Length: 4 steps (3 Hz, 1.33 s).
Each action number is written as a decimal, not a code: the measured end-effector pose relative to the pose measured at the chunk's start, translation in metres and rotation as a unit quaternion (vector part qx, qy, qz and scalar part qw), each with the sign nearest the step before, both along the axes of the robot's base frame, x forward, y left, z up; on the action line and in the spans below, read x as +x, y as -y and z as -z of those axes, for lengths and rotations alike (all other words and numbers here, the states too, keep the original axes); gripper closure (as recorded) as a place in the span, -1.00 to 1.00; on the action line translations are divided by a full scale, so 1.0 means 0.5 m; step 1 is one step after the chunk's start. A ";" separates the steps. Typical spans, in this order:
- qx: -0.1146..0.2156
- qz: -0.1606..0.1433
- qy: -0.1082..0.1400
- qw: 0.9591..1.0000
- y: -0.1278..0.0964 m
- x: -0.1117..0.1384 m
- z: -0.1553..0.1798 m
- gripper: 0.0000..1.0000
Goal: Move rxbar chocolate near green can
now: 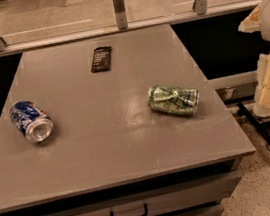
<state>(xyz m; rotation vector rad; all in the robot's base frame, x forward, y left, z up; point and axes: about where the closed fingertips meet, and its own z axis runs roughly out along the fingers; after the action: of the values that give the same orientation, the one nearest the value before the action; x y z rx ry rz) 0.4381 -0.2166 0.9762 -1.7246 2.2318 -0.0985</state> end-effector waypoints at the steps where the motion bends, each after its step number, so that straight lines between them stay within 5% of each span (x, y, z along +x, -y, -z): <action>1: 0.000 0.000 0.000 1.000 0.000 0.000 0.000 -1.00; 2: 0.041 -0.038 0.010 0.998 -0.060 0.073 0.015 -1.00; 3: 0.100 -0.103 0.035 0.989 -0.192 0.195 0.025 -1.00; 4: 0.178 -0.156 0.082 0.968 -0.359 0.333 0.003 -1.00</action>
Offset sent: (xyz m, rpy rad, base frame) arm 0.0909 0.0744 -0.0198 0.2099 -0.0361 0.1945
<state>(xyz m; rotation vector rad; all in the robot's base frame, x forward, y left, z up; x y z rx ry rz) 0.6045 -0.0373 0.9745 -1.7633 1.7125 0.2127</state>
